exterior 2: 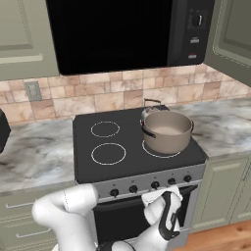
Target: Pick the kettle from the cabinet and place it on a stove burner. Then pick the pot from the counter and place it on another stove burner. Finally, turn both burners on.
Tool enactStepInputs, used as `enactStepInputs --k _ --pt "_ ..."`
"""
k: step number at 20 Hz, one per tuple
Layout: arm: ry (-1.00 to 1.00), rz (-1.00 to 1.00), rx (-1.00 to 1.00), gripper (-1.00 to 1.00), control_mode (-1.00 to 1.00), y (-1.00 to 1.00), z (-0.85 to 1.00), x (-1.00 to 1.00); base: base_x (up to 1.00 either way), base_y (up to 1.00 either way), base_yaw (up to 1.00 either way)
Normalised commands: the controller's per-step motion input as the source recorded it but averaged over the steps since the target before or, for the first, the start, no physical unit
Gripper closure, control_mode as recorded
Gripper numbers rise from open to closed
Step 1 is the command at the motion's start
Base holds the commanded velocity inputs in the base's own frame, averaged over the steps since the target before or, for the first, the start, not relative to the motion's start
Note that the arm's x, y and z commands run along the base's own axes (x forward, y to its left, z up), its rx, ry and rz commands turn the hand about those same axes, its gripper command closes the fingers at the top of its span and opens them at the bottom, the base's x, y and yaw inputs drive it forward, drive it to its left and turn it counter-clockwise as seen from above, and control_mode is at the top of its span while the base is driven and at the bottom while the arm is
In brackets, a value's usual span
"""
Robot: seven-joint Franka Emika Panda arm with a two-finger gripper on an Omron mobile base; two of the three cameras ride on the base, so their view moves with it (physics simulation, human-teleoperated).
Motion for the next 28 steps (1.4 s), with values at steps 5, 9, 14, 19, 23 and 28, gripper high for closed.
enactStepInputs --k 5,9,14,19,23,28 --pt "0.00 0.00 0.01 -1.00 -1.00 0.00 -0.19 0.00 0.00 0.00 0.00" --pt "0.00 0.00 0.01 -1.00 -1.00 0.00 -0.10 0.01 0.00 0.00 0.00" --pt "0.00 0.00 0.00 -1.00 -1.00 0.00 -0.07 0.13 0.00 0.00 0.00" --pt "0.00 0.00 0.00 -1.00 -1.00 0.03 -0.06 0.10 0.00 0.00 0.00" --pt "0.00 0.00 0.00 -1.00 -1.00 0.01 -0.08 0.07 0.00 0.00 0.00" --pt "0.00 0.00 0.00 -1.00 -1.00 0.00 -0.04 0.07 0.00 0.00 0.00"
